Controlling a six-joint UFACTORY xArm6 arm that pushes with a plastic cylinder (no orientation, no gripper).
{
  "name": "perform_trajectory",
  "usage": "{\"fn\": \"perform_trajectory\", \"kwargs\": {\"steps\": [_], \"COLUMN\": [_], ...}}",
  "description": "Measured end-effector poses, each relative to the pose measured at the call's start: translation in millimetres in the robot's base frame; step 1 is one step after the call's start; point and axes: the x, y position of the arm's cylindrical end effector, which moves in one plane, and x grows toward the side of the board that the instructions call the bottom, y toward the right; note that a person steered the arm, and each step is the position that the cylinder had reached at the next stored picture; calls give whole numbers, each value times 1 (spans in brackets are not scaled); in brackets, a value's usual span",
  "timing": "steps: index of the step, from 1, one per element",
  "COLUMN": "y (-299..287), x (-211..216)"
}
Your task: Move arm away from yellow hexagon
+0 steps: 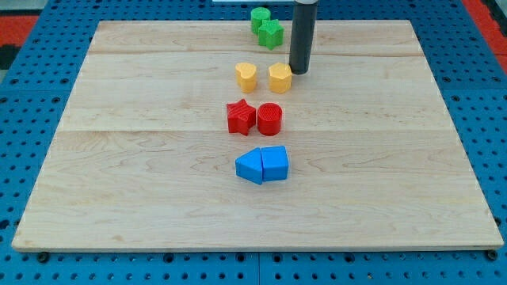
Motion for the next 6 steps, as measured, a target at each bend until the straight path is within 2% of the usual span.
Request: {"fn": "perform_trajectory", "kwargs": {"steps": [4,5,6], "y": [-14,9,31], "x": [11,-7,-62]}}
